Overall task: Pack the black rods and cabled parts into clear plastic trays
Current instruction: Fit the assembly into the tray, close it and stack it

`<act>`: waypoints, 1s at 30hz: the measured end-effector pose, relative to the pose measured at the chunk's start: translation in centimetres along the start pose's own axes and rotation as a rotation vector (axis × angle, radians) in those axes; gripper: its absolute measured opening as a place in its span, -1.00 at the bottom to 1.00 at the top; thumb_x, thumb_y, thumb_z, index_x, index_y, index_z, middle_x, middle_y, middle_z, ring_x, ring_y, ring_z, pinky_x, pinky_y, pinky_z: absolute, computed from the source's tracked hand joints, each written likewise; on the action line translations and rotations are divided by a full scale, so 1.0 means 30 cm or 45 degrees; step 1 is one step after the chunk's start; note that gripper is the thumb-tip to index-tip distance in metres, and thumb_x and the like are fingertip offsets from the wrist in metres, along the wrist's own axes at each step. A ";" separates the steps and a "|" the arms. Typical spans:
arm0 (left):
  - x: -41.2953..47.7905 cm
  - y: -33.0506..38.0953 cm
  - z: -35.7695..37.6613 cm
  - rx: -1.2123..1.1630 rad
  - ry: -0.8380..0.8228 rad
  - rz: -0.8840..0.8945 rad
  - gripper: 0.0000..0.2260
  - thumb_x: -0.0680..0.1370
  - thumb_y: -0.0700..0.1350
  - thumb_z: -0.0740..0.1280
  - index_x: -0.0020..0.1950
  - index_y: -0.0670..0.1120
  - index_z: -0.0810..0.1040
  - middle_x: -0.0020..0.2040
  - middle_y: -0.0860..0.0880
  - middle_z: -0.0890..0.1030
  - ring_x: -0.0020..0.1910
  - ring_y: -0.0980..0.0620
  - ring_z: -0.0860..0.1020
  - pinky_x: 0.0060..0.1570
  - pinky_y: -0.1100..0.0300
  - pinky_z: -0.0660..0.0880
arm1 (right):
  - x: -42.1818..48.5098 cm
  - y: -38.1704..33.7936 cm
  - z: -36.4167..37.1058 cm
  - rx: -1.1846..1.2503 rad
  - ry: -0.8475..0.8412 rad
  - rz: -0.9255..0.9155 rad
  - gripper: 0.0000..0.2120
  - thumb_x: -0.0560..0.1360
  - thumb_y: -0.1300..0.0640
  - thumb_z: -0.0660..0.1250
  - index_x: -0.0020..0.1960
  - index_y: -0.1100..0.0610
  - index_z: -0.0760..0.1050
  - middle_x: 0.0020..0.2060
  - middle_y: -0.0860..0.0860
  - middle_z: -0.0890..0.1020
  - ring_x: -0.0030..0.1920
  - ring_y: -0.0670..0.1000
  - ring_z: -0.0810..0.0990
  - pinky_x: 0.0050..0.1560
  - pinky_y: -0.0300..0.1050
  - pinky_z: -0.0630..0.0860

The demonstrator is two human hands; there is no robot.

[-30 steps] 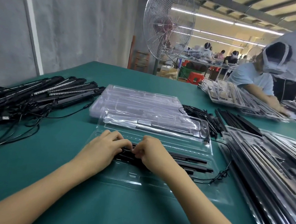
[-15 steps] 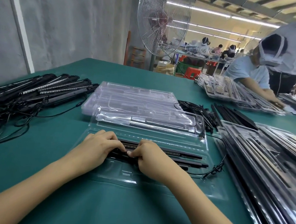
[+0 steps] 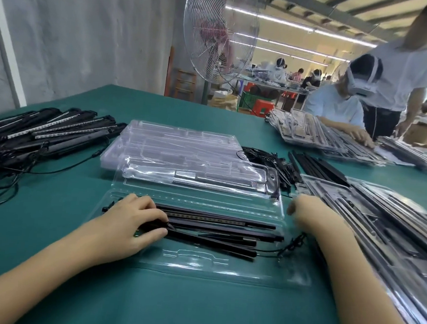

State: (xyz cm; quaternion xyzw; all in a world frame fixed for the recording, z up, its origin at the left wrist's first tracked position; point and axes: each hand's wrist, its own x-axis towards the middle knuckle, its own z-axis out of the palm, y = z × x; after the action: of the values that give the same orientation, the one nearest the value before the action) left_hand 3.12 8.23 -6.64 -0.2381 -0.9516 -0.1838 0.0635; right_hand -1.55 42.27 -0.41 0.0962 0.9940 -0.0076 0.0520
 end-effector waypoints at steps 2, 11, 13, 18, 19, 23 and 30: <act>-0.010 0.000 0.001 0.009 -0.010 0.015 -0.46 0.39 0.49 -0.07 0.21 0.30 0.40 0.06 0.32 0.32 0.12 0.29 0.25 0.19 0.34 0.26 | 0.052 -0.004 -0.006 0.129 0.254 0.011 -0.71 0.48 0.43 0.10 0.10 0.27 0.49 0.06 0.18 0.57 0.00 0.15 0.56 0.06 0.02 0.54; -0.026 -0.006 0.028 0.068 0.101 0.030 -0.41 0.39 0.43 -0.11 0.28 0.26 0.39 0.06 0.31 0.30 0.11 0.28 0.24 0.22 0.30 0.24 | 0.118 -0.045 0.060 -0.542 0.292 -0.054 -0.72 0.56 0.30 0.15 0.24 0.17 0.44 0.22 0.12 0.39 0.02 0.06 0.58 -0.23 -0.15 0.37; -0.027 -0.007 0.027 0.070 0.104 0.028 -0.42 0.39 0.42 -0.11 0.28 0.27 0.39 0.06 0.32 0.30 0.11 0.29 0.24 0.22 0.30 0.24 | 0.130 -0.041 0.068 -0.596 0.327 -0.064 -0.71 0.56 0.27 0.18 0.25 0.13 0.45 0.18 0.09 0.44 0.05 0.04 0.58 -0.21 -0.18 0.36; -0.027 -0.009 0.027 0.102 0.102 0.007 -0.61 0.50 0.31 0.05 0.28 0.28 0.37 0.07 0.31 0.30 0.10 0.28 0.23 0.19 0.33 0.21 | 0.149 -0.036 0.054 -0.604 0.349 -0.109 -0.71 0.53 0.34 0.18 0.19 0.13 0.50 0.12 0.04 0.58 0.11 0.08 0.58 -0.16 -0.15 0.38; -0.027 -0.008 0.028 0.101 0.106 0.005 -0.64 0.51 0.28 0.08 0.28 0.27 0.37 0.07 0.30 0.30 0.09 0.28 0.23 0.19 0.33 0.21 | 0.150 -0.037 0.056 -0.618 0.347 -0.115 -0.69 0.53 0.33 0.18 0.20 0.11 0.51 0.11 0.02 0.60 0.11 0.07 0.58 -0.14 -0.16 0.40; -0.028 -0.005 0.027 0.100 0.111 0.003 -0.58 0.47 0.28 0.02 0.27 0.27 0.38 0.07 0.29 0.31 0.08 0.27 0.24 0.20 0.32 0.21 | 0.152 -0.037 0.077 -0.586 0.367 -0.110 -0.60 0.53 0.35 0.20 0.23 -0.03 0.53 0.03 -0.08 0.62 0.03 -0.03 0.61 -0.20 -0.25 0.39; -0.028 -0.010 0.030 0.112 0.146 0.008 -0.71 0.56 0.17 0.15 0.28 0.28 0.36 0.07 0.28 0.31 0.09 0.25 0.25 0.22 0.29 0.20 | 0.147 -0.032 0.075 -0.414 0.473 -0.022 -0.71 0.55 0.31 0.19 0.23 0.17 0.48 0.15 0.10 0.50 -0.01 0.02 0.61 -0.25 -0.21 0.36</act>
State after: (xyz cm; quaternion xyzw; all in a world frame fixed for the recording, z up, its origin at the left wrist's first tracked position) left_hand 3.67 7.98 -7.74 -0.2271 -0.9528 -0.1550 0.1289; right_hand -5.80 42.13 -3.10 0.0780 0.9754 0.1697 -0.1168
